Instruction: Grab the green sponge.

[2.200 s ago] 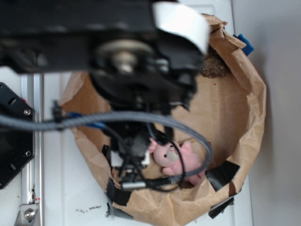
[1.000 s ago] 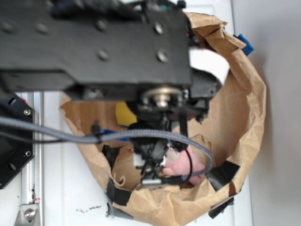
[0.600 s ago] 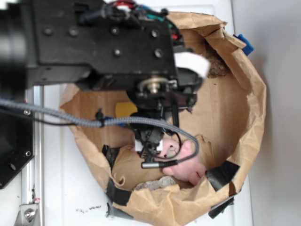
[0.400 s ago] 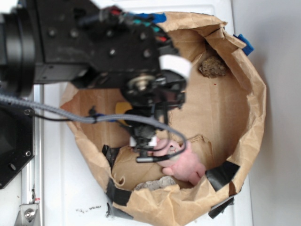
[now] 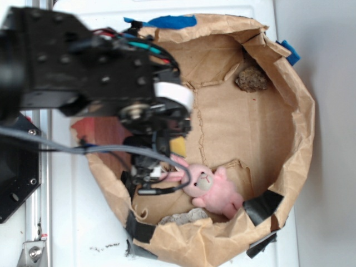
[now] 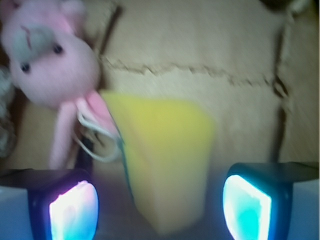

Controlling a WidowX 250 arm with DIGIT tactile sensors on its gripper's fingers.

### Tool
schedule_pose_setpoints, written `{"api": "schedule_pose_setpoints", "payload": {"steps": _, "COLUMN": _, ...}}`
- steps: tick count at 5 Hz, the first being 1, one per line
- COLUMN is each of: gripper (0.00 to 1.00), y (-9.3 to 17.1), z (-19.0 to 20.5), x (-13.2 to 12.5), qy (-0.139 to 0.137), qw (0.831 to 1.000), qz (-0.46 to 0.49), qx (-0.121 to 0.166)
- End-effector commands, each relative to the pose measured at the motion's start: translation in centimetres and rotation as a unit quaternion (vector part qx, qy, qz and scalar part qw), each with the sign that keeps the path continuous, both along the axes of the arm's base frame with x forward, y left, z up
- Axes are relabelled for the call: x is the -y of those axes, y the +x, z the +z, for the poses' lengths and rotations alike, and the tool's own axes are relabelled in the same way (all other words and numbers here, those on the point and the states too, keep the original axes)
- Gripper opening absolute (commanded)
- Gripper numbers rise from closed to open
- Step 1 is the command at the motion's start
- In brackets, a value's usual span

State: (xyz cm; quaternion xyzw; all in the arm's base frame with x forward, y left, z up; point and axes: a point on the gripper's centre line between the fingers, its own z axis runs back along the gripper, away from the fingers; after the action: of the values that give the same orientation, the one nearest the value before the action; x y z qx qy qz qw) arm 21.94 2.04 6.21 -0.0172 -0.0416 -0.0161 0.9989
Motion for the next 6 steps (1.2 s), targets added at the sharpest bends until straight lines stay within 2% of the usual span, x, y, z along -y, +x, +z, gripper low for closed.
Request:
{"api": "schedule_pose_setpoints", "payload": {"steps": 1, "gripper": 1.0, "y": -0.8, "z": 0.7, "x": 1.2, "qy": 0.003, "qw": 1.0, "qz": 0.002, "qx": 0.022}}
{"api": "schedule_pose_setpoints", "payload": {"steps": 2, "gripper": 1.0, "y": -1.7, "z": 0.5, "x": 1.6, "qy": 0.004, "qw": 1.0, "qz": 0.006, "qx": 0.029}}
{"api": "schedule_pose_setpoints", "payload": {"steps": 4, "gripper": 1.0, "y": -0.8, "z": -0.3, "x": 1.4, "qy": 0.025, "qw": 0.998, "qz": 0.033, "qx": 0.044}}
{"api": "schedule_pose_setpoints", "payload": {"steps": 5, "gripper": 1.0, "y": -0.3, "z": -0.3, "x": 0.9, "qy": 0.024, "qw": 0.997, "qz": 0.062, "qx": 0.04}}
{"api": "schedule_pose_setpoints", "payload": {"steps": 6, "gripper": 1.0, "y": -1.8, "z": 0.3, "x": 1.3, "qy": 0.026, "qw": 0.996, "qz": 0.071, "qx": 0.042}}
